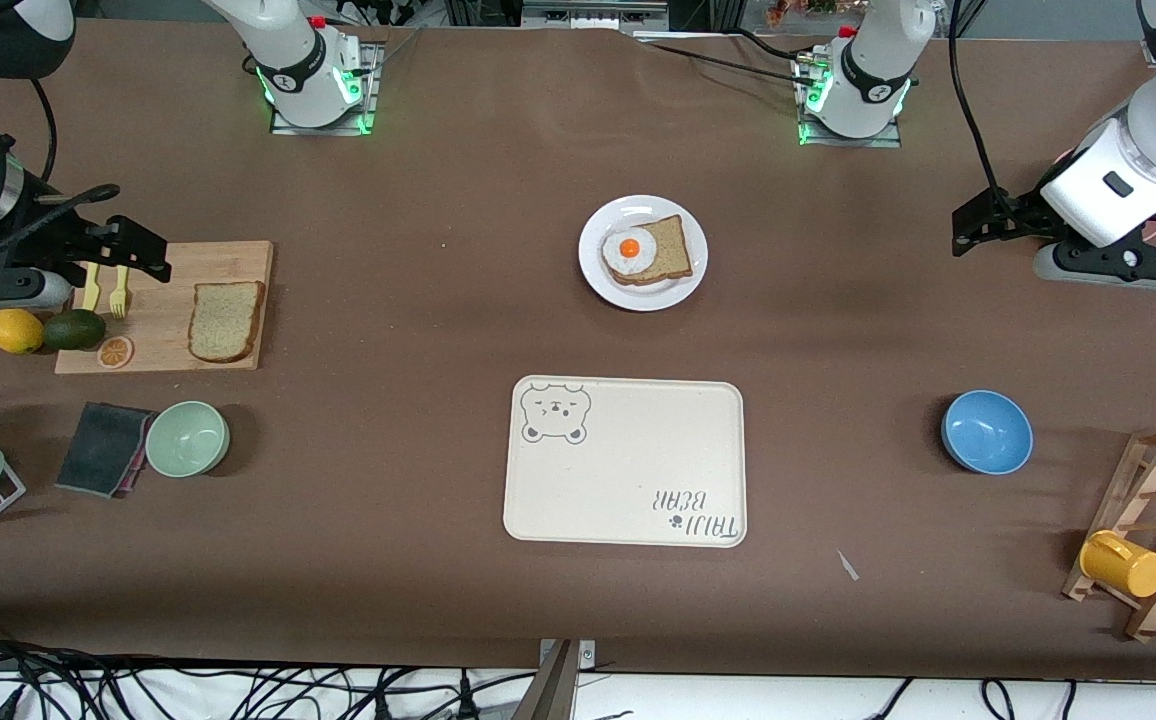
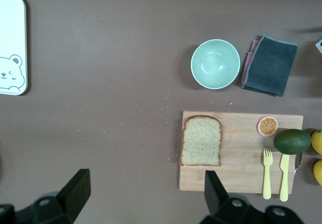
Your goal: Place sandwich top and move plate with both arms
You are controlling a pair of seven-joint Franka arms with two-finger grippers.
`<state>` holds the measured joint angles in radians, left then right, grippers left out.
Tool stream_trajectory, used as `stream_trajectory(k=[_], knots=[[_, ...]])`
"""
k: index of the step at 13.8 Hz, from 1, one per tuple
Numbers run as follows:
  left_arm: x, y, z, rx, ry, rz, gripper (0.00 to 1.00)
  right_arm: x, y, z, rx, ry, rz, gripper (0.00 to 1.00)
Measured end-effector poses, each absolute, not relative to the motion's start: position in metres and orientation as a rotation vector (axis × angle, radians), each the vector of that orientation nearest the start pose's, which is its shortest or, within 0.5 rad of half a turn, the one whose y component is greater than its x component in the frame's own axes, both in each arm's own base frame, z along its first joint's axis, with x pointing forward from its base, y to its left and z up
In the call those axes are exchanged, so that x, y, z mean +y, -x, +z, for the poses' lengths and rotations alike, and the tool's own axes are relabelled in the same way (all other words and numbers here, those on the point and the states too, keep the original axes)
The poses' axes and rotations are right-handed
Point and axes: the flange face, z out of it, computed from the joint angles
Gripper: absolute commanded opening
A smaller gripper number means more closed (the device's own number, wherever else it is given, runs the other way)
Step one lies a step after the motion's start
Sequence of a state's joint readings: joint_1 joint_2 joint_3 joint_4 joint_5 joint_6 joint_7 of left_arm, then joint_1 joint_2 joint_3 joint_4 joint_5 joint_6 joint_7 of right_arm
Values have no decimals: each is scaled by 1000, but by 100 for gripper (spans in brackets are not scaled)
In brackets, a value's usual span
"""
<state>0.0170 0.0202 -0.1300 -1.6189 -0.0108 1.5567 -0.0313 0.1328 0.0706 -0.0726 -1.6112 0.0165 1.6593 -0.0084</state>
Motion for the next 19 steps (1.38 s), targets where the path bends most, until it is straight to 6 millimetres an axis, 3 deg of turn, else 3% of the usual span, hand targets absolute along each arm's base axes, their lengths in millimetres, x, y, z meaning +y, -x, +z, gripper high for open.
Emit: stream_trajectory(k=[9, 19], knots=[[-61, -552, 590, 123, 3143, 143, 100, 38, -579, 563, -105, 3129, 63, 100], [-61, -552, 590, 123, 3143, 143, 100, 35, -577, 527, -97, 3130, 103, 100]])
